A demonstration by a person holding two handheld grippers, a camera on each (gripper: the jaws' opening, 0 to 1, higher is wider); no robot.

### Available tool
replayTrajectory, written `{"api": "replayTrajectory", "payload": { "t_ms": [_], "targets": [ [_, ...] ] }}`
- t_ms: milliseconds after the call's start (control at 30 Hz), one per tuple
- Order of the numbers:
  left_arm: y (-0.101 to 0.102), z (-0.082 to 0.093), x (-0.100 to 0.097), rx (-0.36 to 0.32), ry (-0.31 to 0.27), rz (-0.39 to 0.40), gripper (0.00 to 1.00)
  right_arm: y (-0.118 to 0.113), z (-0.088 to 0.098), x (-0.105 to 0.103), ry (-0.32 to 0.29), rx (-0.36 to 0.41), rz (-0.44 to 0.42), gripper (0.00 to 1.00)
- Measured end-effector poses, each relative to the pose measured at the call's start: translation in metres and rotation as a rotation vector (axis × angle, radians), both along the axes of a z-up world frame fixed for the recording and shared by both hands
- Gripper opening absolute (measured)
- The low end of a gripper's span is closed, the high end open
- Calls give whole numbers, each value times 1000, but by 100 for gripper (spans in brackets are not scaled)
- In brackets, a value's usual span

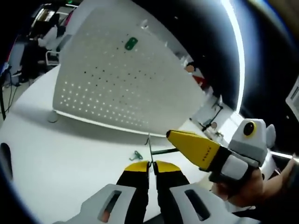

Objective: Insert the hook assembly into the mounting plate slot until the hook locks in place.

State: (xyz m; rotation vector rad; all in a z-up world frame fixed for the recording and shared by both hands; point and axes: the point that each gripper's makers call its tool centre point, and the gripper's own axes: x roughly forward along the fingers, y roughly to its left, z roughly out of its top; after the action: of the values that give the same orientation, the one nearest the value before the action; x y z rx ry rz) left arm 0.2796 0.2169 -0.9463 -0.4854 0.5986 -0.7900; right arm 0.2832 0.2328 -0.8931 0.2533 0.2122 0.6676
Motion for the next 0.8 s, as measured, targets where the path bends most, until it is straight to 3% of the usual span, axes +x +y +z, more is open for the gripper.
{"api": "replayTrajectory", "payload": {
  "t_ms": [433,667,800],
  "targets": [
    [4,5,1,-66,35,26,1,3,3,-1,-20,-31,23,0],
    [13,4,2,-35,24,44,1,9,7,-1,25,5,34,5],
    [21,3,4,15,-12,53,1,2,23,-2,26,62,11,9]
  ]
}}
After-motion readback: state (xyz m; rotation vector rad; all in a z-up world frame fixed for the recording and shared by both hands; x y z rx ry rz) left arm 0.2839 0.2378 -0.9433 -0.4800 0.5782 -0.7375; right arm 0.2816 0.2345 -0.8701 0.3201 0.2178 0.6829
